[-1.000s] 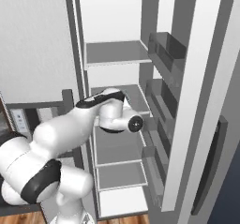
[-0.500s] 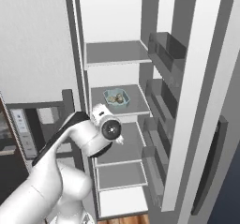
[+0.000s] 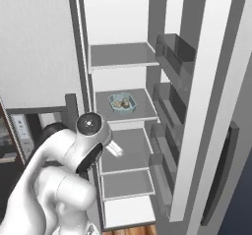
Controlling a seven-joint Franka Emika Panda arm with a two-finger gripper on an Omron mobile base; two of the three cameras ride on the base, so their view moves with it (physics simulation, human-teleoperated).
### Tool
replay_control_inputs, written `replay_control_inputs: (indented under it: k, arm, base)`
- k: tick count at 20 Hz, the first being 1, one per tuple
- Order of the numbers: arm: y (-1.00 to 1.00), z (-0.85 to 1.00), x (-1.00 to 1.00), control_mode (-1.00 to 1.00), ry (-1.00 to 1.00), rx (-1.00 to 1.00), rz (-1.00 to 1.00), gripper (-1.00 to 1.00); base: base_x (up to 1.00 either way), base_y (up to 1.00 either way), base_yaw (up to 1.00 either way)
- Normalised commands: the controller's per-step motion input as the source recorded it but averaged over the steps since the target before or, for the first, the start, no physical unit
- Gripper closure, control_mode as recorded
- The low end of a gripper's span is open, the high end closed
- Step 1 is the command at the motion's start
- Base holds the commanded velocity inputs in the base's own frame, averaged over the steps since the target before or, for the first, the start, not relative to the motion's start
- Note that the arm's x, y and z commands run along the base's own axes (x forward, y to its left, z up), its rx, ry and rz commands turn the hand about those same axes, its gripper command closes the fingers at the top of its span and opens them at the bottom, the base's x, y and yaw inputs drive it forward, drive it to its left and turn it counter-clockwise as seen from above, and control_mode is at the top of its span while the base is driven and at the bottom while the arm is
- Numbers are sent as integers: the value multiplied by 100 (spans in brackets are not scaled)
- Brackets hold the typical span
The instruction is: Place two dumplings into each of the tupperware containers and then place the containers in the fridge.
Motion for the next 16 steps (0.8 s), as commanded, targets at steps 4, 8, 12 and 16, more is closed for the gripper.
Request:
replay_control_inputs:
  k: [4, 8, 12, 16]
  arm:
    - [94, 2, -100, -100, 11, -42, 31, -100]
    - [98, -3, -84, -100, 7, -36, 28, -100]
    - [43, -18, -64, -100, 1, -9, 18, -100]
    - [1, -24, -38, -100, -4, 1, 9, -100]
  base:
    - [0, 0, 0]
    - [0, 0, 0]
    - [0, 0, 0]
    - [0, 0, 0]
